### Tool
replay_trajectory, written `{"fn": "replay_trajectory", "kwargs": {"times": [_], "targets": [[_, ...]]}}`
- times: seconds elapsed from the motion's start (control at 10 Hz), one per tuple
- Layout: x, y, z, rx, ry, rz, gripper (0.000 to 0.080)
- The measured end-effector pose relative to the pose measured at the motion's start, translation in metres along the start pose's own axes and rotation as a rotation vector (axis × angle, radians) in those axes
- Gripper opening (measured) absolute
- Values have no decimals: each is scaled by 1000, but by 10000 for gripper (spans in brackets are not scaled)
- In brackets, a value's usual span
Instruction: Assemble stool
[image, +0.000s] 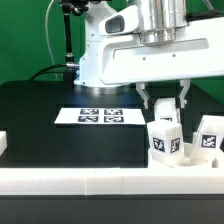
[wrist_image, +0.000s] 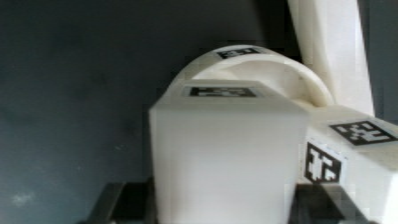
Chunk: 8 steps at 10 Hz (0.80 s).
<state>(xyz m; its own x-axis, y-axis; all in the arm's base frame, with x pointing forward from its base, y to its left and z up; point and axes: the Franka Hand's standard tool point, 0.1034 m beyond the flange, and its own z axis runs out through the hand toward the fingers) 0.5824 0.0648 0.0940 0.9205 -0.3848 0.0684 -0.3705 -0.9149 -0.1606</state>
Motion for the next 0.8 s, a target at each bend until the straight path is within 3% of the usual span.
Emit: {"fn": "replay_trajectory", "kwargs": {"times": [0.8], "targets": [[-7, -8, 2, 2, -16, 771, 335]]}}
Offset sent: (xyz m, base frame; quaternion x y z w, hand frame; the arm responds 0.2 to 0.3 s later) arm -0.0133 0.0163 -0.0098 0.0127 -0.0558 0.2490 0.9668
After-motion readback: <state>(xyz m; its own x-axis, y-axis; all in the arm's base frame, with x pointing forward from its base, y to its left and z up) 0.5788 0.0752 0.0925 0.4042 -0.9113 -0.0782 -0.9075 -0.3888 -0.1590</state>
